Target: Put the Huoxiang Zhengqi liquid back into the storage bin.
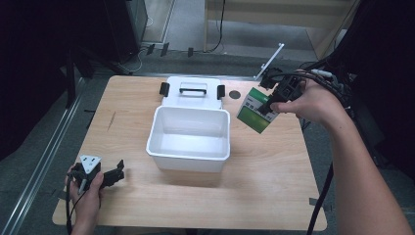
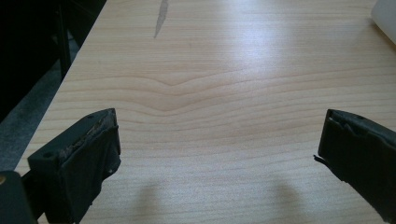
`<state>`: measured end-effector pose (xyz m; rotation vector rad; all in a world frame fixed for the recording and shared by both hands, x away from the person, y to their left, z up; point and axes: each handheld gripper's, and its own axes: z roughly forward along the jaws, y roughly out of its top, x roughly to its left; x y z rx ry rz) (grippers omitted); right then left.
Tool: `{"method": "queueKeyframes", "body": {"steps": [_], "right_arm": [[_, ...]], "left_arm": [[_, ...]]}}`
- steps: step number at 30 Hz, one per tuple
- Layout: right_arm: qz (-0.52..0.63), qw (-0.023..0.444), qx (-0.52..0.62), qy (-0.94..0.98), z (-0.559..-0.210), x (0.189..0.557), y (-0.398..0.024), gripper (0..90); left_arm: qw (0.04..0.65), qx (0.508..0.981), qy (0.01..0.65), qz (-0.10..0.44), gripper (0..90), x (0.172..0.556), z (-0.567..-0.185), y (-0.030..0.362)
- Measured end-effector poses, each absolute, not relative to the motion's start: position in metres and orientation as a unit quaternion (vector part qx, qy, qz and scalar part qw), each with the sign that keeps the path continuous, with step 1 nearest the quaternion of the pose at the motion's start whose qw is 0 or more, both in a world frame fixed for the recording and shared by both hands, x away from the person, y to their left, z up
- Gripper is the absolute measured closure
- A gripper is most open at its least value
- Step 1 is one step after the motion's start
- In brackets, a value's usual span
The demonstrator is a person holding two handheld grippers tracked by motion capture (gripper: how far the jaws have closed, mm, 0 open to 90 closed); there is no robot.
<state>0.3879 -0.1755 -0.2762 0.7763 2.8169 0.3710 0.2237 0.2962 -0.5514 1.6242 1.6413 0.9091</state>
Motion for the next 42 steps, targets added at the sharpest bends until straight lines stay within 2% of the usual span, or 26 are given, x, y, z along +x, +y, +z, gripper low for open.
{"method": "queueKeyframes", "body": {"steps": [26,42], "right_arm": [[0.121,0.097,0.155,0.976,-0.248,0.373,-0.12,64.7],[0.118,0.082,0.066,0.987,-0.256,0.366,-0.073,64.6]], "left_arm": [[0.326,0.617,0.628,0.344,0.0,0.224,-0.552,0.297],[0.326,0.618,0.628,0.344,0.0,0.224,-0.552,0.296]]}}
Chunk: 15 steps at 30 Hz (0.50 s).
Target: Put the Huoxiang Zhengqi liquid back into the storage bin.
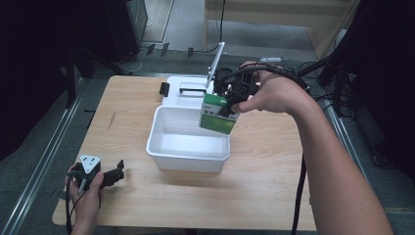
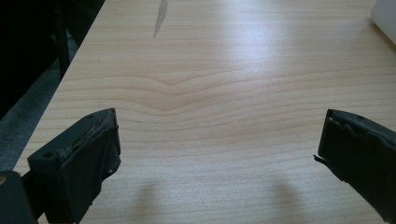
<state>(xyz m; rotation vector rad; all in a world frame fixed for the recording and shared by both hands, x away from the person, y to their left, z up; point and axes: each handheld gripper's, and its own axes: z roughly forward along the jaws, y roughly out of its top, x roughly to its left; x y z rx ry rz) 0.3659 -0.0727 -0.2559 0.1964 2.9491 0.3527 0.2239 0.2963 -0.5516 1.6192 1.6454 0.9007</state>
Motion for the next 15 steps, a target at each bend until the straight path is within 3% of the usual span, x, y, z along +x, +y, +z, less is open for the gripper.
{"method": "queueKeyframes", "body": {"steps": [15], "right_arm": [[0.103,0.067,0.016,0.992,-0.281,0.367,-0.054,64.5]], "left_arm": [[0.328,0.617,0.628,0.342,0.0,0.224,-0.552,0.297]]}}
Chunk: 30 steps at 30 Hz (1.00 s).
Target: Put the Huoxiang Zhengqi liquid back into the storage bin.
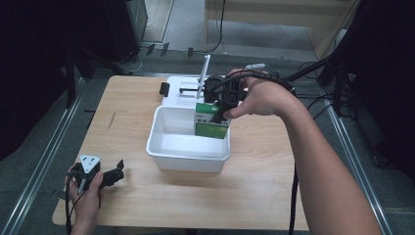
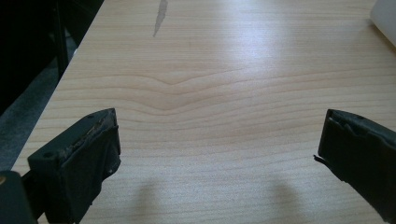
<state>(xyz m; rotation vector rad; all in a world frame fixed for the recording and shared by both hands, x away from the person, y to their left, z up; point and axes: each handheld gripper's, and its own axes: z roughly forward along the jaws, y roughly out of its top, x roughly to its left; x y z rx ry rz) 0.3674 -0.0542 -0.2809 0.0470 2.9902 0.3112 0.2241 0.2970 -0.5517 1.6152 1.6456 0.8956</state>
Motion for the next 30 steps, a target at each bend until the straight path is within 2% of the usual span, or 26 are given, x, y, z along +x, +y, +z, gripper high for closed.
{"method": "queueKeyframes", "body": {"steps": [30], "right_arm": [[0.098,0.039,0.02,0.994,-0.341,0.383,-0.058,64.4]], "left_arm": [[0.326,0.619,0.627,0.343,0.0,0.224,-0.551,0.297]]}}
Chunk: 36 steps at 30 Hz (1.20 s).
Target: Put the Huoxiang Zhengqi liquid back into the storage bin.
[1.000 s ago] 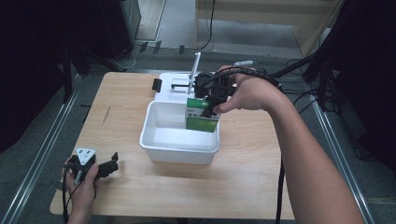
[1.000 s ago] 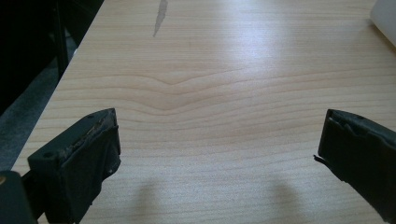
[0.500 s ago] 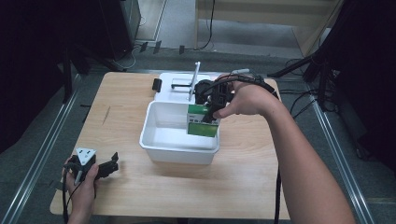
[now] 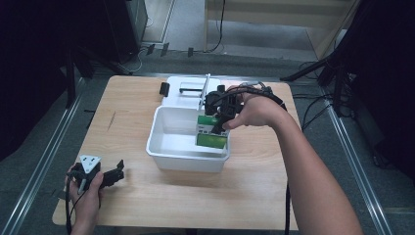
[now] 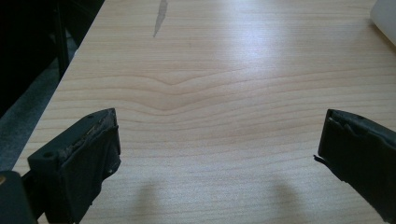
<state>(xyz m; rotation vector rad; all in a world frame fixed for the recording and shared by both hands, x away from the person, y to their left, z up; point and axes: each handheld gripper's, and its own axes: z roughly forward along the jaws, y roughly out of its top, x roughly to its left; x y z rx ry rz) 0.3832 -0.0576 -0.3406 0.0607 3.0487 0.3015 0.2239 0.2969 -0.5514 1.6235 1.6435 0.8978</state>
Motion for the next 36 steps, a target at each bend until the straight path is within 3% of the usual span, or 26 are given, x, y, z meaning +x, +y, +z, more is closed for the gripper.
{"method": "queueKeyframes", "body": {"steps": [36], "right_arm": [[0.084,0.023,0.034,0.996,-0.398,0.392,-0.054,63.6]], "left_arm": [[0.328,0.618,0.627,0.344,0.0,0.224,-0.552,0.296]]}}
